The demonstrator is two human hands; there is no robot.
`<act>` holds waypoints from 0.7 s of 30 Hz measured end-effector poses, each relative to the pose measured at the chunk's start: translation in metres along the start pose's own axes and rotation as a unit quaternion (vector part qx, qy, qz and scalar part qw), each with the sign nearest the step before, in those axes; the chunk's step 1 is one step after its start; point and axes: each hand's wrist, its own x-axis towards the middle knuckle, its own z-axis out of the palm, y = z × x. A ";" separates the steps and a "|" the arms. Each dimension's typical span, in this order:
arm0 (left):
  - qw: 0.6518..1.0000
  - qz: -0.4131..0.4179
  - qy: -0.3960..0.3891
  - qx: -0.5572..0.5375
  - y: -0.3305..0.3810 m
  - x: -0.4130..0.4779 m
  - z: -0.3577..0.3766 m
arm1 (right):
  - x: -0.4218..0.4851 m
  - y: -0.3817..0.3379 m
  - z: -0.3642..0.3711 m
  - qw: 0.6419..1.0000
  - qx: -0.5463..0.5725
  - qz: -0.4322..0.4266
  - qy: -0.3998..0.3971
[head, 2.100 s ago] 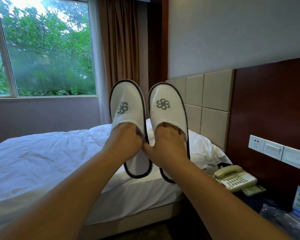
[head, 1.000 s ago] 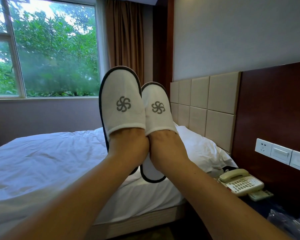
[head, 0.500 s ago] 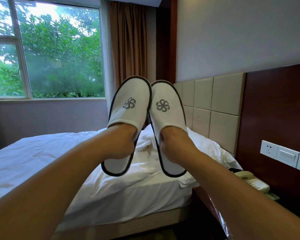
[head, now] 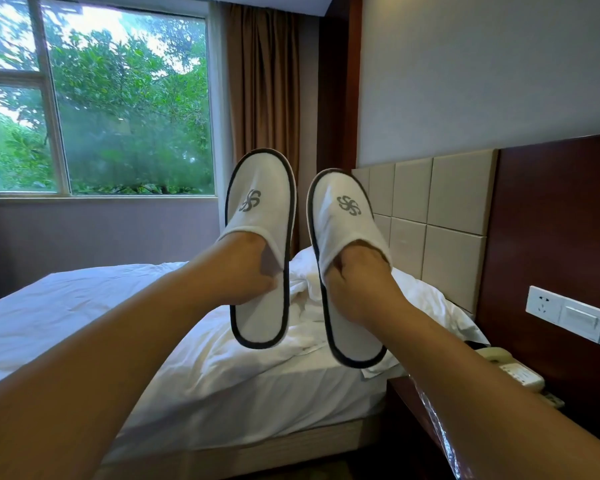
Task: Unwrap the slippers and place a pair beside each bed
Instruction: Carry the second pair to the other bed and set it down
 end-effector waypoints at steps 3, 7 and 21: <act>0.997 0.042 -0.004 -0.067 -0.005 -0.005 0.001 | -0.001 0.002 0.000 0.996 0.066 -0.036 0.042; 0.997 0.049 -0.002 -0.057 -0.011 -0.002 -0.002 | 0.001 0.005 0.001 0.989 0.097 -0.082 0.081; 0.995 0.047 -0.006 -0.092 -0.019 -0.005 0.002 | 0.004 0.012 0.008 0.983 0.106 -0.079 0.127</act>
